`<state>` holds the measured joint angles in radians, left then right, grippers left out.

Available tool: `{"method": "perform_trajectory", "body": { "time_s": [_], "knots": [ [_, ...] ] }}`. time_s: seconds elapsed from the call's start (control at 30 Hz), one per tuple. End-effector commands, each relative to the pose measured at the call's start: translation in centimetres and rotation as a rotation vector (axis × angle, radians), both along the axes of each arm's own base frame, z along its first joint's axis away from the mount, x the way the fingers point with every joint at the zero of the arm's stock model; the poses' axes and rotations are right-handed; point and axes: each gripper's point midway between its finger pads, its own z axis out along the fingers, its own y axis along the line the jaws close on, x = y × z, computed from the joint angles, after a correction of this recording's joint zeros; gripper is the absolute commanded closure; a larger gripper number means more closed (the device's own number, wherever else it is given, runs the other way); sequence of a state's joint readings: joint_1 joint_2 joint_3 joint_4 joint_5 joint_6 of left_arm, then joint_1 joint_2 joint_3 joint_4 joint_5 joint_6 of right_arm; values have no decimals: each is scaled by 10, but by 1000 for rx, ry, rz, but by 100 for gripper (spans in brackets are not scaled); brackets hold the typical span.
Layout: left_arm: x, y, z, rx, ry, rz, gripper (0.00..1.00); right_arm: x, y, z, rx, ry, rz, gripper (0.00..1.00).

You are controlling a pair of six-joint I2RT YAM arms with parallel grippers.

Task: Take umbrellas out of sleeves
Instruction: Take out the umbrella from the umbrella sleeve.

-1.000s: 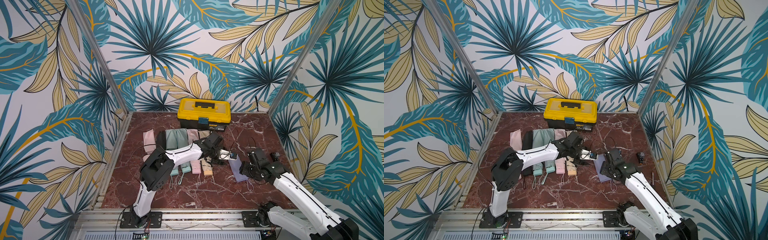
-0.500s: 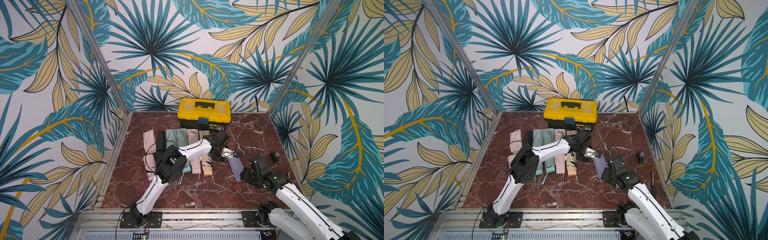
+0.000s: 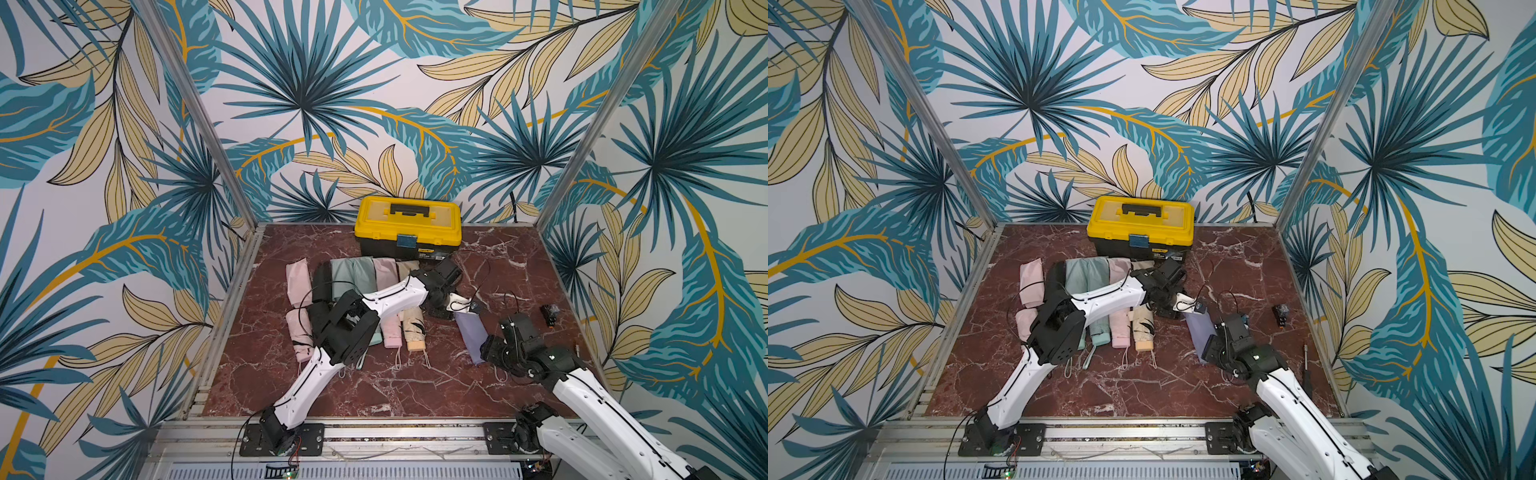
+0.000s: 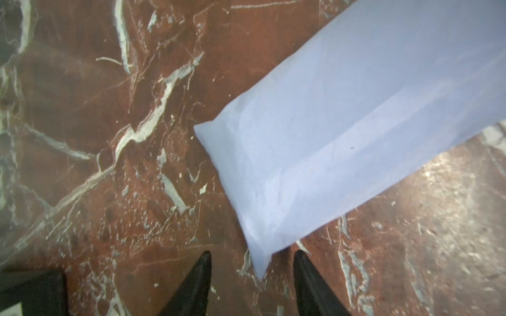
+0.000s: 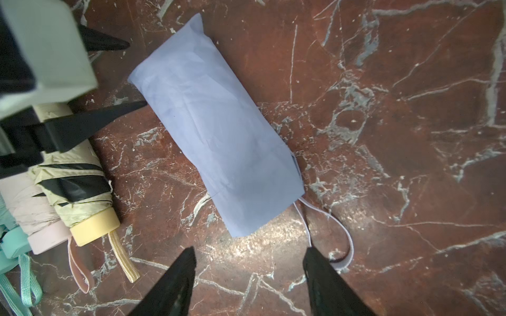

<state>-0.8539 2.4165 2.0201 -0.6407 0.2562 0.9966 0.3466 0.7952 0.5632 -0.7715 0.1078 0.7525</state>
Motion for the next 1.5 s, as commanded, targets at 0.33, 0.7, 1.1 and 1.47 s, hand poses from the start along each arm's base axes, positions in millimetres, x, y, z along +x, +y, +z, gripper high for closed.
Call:
{"method": "perform_trajectory", "body": {
  "time_s": [0.33,0.7,1.1,1.47],
  "knots": [
    [-10,-6,-8,-14,42,-46,73,-13,-9,-7,-20,32,-33,35],
    [-7,7,-6,43,-17,-30,100,-15,-9,-14,-21,48,-34,34],
    [27,25,2,84,-102,43,100,-15,5,-28,9,123,28,34],
    [58,39,19,63,-132,140,100,-4,5,-34,-47,161,76,31]
  ]
}}
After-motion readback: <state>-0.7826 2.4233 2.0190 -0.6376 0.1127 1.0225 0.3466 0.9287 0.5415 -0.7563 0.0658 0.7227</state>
